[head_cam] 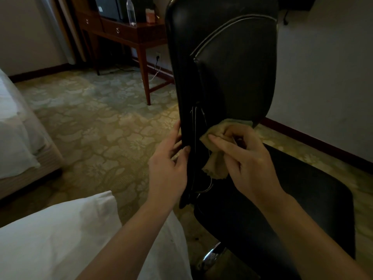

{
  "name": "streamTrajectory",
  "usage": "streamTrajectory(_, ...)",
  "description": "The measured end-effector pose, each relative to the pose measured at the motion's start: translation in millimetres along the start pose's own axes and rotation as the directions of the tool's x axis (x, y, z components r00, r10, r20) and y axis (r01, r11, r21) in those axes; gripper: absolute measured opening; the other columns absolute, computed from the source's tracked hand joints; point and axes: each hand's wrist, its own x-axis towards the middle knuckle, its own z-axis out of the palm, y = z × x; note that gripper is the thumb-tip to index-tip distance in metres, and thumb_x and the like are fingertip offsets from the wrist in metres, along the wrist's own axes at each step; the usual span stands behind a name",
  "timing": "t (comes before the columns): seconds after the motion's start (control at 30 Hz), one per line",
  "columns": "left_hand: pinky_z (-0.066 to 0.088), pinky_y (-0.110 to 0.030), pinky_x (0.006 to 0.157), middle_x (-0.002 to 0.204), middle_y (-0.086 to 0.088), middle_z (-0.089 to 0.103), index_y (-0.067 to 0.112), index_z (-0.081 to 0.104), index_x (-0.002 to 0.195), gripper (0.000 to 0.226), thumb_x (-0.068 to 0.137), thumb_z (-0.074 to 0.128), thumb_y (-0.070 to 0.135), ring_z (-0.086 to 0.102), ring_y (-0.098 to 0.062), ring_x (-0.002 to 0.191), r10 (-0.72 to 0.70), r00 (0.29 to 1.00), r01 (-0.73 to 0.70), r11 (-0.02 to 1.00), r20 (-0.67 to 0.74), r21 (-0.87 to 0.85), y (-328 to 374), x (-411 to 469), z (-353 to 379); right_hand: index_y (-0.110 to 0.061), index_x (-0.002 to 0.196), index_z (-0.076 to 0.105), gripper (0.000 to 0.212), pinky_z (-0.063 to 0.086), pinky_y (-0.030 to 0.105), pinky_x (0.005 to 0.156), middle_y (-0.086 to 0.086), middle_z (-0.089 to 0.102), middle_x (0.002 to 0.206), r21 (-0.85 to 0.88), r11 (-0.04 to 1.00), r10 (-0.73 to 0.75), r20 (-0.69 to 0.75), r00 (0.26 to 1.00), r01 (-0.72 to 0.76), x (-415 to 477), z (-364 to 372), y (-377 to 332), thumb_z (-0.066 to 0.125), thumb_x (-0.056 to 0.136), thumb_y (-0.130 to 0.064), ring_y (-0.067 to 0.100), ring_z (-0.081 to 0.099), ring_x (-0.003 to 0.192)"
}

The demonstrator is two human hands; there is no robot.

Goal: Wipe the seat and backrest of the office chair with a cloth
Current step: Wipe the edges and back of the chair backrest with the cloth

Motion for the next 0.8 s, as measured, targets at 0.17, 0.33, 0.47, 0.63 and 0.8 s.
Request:
streamTrajectory(0.17,0.054,-0.022,0.099,0.135,0.008,0.064,0.041,0.042,0.149,0.061,0.102,0.056,0.004,0.060,0.003,0.124,0.023,1.000,-0.023,1.000,0.000,0.010,3.7,-1.6,0.5,-0.010,0.126,0.065,0.037,0.047,0.024,0.095,0.017,0.054,0.121,-0.144,0.983,-0.124,-0.039,0.992,0.117,9.2,-4.0,-4.1,0.041,0.104,-0.027,0.021,0.053,0.112)
streamTrajectory(0.33,0.055,-0.029,0.100,0.134,0.011,0.064,0.045,0.041,0.146,0.062,0.102,0.056,0.004,0.061,0.001,0.123,0.008,1.000,-0.008,1.000,-0.020,0.011,3.3,-2.0,2.3,-0.022,0.117,0.067,0.029,0.050,0.037,0.092,0.010,0.058,0.116,-0.027,0.998,-0.050,0.024,0.998,0.051,13.5,2.5,5.0,0.052,0.097,-0.010,0.023,0.056,0.108)
streamTrajectory(0.47,0.055,-0.032,0.101,0.134,0.006,0.065,0.052,0.041,0.143,0.064,0.102,0.056,0.005,0.062,-0.002,0.123,0.007,1.000,-0.007,1.000,-0.024,0.002,1.9,-1.9,2.4,-0.036,0.112,0.059,0.035,0.048,0.040,0.088,0.005,0.059,0.111,0.058,0.997,0.047,0.103,0.994,-0.053,11.0,8.2,11.5,0.054,0.095,-0.006,0.023,0.056,0.104)
streamTrajectory(0.63,0.053,-0.029,0.102,0.135,0.007,0.064,0.047,0.040,0.147,0.062,0.102,0.057,0.007,0.061,-0.001,0.124,0.012,0.999,-0.012,1.000,-0.029,0.012,0.2,-1.9,3.4,-0.022,0.111,0.072,0.030,0.043,0.015,0.095,0.007,0.056,0.111,-0.032,0.999,0.013,0.158,0.987,-0.008,-9.1,8.4,18.1,0.046,0.097,-0.019,0.011,0.050,0.105)
streamTrajectory(0.8,0.052,-0.028,0.103,0.135,0.010,0.064,0.054,0.038,0.143,0.064,0.102,0.057,0.008,0.060,0.000,0.125,0.020,0.999,-0.019,1.000,-0.030,0.024,0.5,-2.1,3.5,-0.021,0.115,0.071,0.034,0.048,0.024,0.088,0.009,0.056,0.112,-0.090,0.996,0.023,0.182,0.983,-0.006,-15.3,5.2,14.7,0.043,0.097,-0.020,0.016,0.053,0.104)
